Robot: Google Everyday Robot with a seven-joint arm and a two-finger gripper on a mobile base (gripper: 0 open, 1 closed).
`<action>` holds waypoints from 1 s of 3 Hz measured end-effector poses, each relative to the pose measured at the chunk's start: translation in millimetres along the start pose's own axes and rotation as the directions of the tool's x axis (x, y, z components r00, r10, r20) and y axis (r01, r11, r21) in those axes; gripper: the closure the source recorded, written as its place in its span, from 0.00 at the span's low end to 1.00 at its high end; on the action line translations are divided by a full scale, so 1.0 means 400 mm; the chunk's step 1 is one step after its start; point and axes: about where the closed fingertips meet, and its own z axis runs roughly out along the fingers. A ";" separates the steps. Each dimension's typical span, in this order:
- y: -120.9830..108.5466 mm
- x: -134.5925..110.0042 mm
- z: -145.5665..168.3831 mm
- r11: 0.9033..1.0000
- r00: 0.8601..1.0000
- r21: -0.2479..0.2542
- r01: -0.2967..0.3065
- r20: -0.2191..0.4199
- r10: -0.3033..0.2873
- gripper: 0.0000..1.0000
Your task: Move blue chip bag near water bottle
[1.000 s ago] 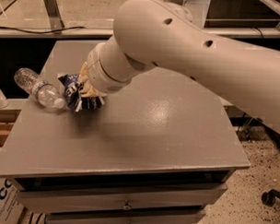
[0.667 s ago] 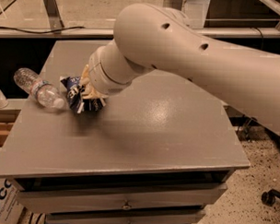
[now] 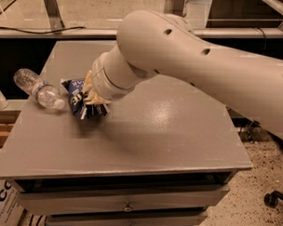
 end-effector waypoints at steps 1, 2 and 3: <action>0.009 0.006 0.003 1.000 1.000 -0.007 -0.009 0.003 0.009 0.38; 0.013 0.006 0.006 1.000 1.000 -0.012 -0.014 0.009 0.014 0.15; 0.015 0.002 0.009 1.000 1.000 -0.016 -0.015 0.013 0.016 0.00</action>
Offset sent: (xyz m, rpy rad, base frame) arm -0.0002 -0.0017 -0.0123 0.0125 0.0391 -0.0001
